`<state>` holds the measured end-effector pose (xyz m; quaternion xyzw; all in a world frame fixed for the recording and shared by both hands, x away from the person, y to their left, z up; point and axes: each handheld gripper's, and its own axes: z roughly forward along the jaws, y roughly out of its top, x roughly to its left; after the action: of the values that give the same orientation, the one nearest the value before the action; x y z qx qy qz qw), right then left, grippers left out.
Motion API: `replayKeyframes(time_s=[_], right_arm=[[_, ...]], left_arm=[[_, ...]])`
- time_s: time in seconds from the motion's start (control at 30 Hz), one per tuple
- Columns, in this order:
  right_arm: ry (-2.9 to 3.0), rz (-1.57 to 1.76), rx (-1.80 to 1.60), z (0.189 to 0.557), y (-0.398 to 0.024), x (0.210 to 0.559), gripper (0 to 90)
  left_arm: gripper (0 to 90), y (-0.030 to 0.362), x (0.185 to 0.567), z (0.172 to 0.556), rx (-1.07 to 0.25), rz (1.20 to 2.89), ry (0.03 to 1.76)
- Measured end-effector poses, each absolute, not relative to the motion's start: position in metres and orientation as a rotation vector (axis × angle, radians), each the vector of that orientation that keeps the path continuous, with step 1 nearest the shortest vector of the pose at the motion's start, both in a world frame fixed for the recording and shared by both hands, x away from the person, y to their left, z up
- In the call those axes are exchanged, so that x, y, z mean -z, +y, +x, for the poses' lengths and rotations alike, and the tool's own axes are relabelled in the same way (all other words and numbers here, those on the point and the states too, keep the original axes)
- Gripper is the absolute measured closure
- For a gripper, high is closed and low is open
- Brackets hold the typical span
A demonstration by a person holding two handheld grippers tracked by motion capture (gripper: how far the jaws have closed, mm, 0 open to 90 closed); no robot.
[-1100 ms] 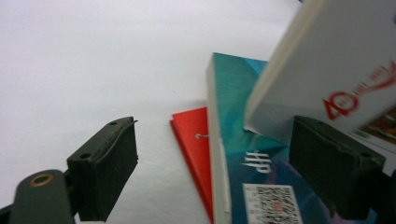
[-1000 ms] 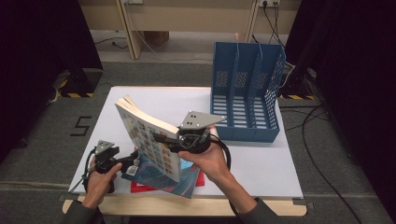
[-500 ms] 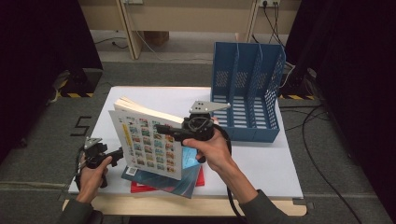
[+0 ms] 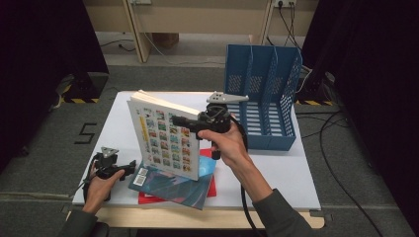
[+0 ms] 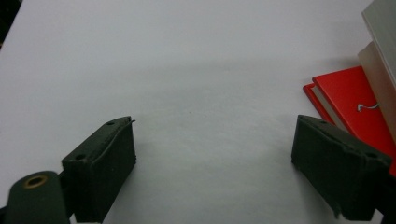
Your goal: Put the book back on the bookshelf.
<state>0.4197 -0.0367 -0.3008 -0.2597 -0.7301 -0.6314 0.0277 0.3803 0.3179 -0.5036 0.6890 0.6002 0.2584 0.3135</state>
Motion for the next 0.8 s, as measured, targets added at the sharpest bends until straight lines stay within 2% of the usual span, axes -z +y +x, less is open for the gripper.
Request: replayKeyframes(time_s=[0.5, 0.8], right_arm=[[-2.22, -0.935, 1.96, 0.445, -0.039, 0.291, 71.3], [-2.28, -0.934, 1.93, 0.453, -0.039, 0.273, 71.9]], left_arm=[[12.7, 0.319, 0.504, 0.38, -0.671, 1.813, 1.578], [12.7, 0.32, 0.504, 0.38, -0.665, 1.81, 1.574]])
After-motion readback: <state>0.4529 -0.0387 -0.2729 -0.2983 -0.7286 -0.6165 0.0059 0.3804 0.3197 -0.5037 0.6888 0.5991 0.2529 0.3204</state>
